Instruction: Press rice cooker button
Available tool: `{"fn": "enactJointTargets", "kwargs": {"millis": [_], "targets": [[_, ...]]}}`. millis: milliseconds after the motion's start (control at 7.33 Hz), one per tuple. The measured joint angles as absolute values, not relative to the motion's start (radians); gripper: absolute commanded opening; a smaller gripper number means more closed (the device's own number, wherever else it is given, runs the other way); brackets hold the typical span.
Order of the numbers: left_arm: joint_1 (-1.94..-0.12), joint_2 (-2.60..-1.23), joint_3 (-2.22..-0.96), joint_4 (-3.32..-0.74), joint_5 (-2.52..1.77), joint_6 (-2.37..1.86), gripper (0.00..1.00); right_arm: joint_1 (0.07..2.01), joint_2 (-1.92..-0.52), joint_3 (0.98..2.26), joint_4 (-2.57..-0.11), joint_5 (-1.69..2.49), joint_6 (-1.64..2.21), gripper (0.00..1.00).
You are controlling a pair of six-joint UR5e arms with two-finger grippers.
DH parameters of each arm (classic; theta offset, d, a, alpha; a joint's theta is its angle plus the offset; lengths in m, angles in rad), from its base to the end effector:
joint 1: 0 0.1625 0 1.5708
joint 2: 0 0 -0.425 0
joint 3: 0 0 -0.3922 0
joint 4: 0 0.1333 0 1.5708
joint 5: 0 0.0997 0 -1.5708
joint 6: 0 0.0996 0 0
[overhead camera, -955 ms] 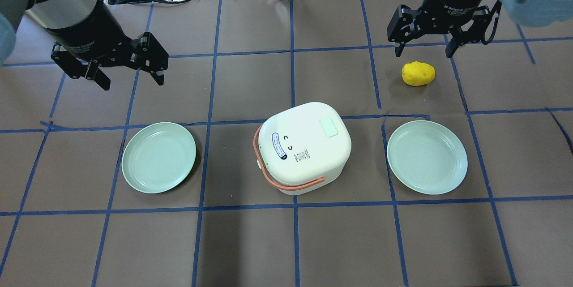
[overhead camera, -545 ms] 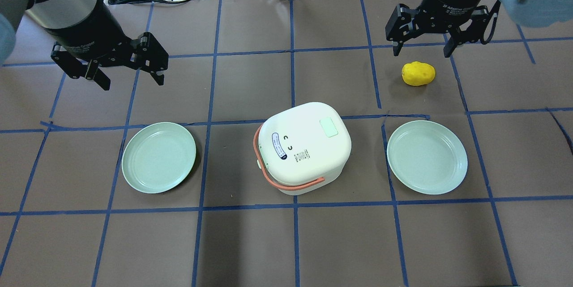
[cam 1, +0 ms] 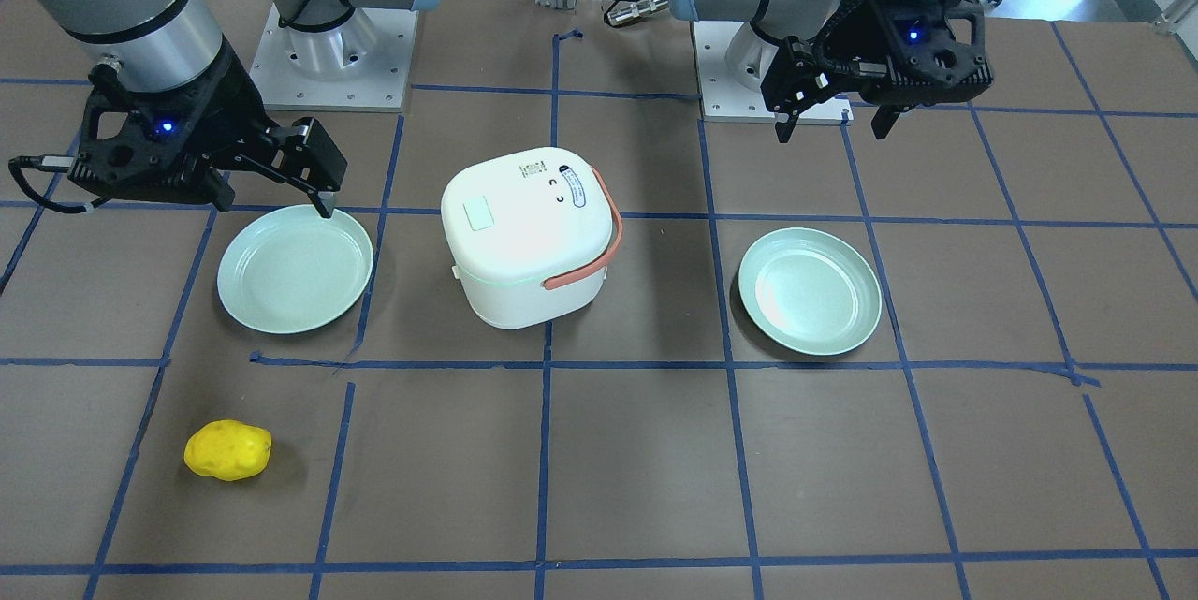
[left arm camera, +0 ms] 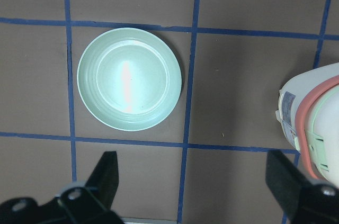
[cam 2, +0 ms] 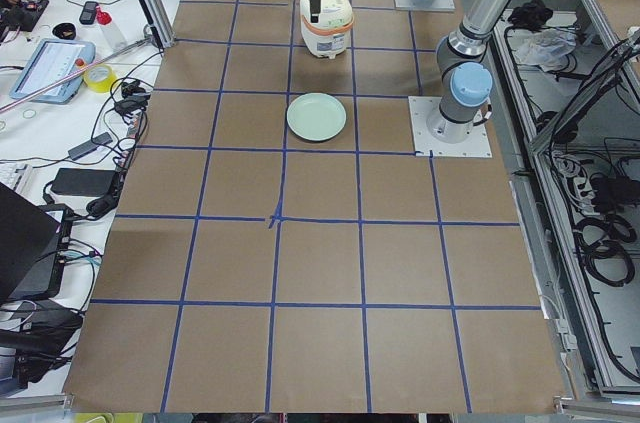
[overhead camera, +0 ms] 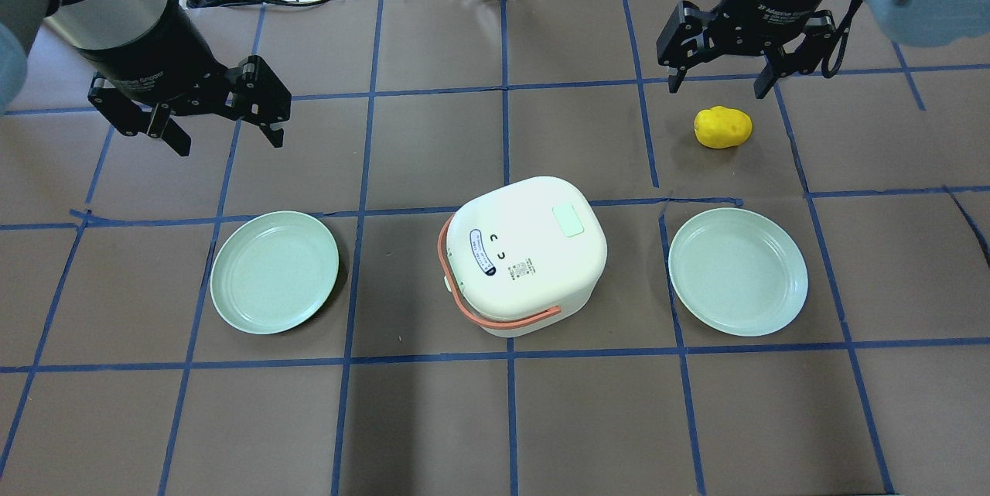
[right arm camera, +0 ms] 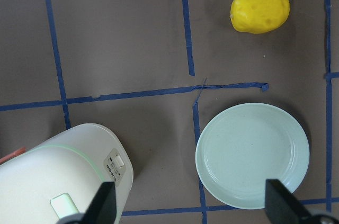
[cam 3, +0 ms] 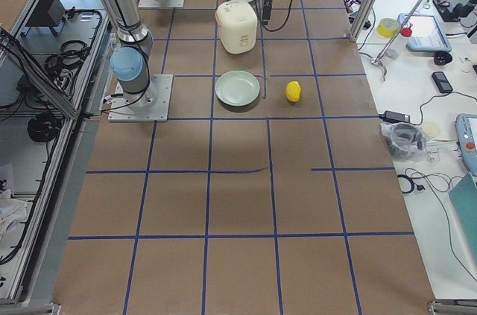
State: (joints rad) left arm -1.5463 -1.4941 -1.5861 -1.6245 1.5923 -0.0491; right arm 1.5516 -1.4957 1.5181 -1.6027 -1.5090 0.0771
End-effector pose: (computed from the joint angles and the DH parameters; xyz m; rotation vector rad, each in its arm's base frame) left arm -0.1199 -0.4624 0.5115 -0.1149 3.1180 -0.0124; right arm 0.1294 -0.5272 0.4791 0.1478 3.0760 -0.0119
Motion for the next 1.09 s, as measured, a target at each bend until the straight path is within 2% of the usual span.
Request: {"fn": "enactJointTargets", "kwargs": {"millis": [273, 409, 545, 682, 955, 1091], "targets": [[-1.546, -1.494, -1.586, -1.624, 1.592, -0.049, 1.0, 1.553, -1.496, 1.519, -1.6, -1.506, 0.077, 1.0], [-1.546, -1.494, -1.586, -1.625, 1.592, -0.049, 1.0, 1.555, -1.497, 1.516, -1.602, -1.5, 0.077, 0.95], [-1.546, -1.494, -1.586, -1.624, 1.592, -0.049, 1.0, 1.558, -1.498, 1.513, -1.606, -1.496, 0.077, 0.84], [-1.546, -1.494, -1.586, -1.625, 1.592, -0.049, 1.0, 1.565, -1.498, 1.513, -1.608, -1.49, 0.077, 0.63], [-1.546, -1.494, -1.586, -1.625, 1.592, -0.049, 1.0, 1.61, -1.493, 1.518, -1.615, -1.465, 0.096, 0.39], [-1.546, -1.494, -1.586, -1.624, 1.592, -0.049, 1.0, 1.642, -1.485, 1.52, -1.624, -1.459, 0.114, 0.3]]}}
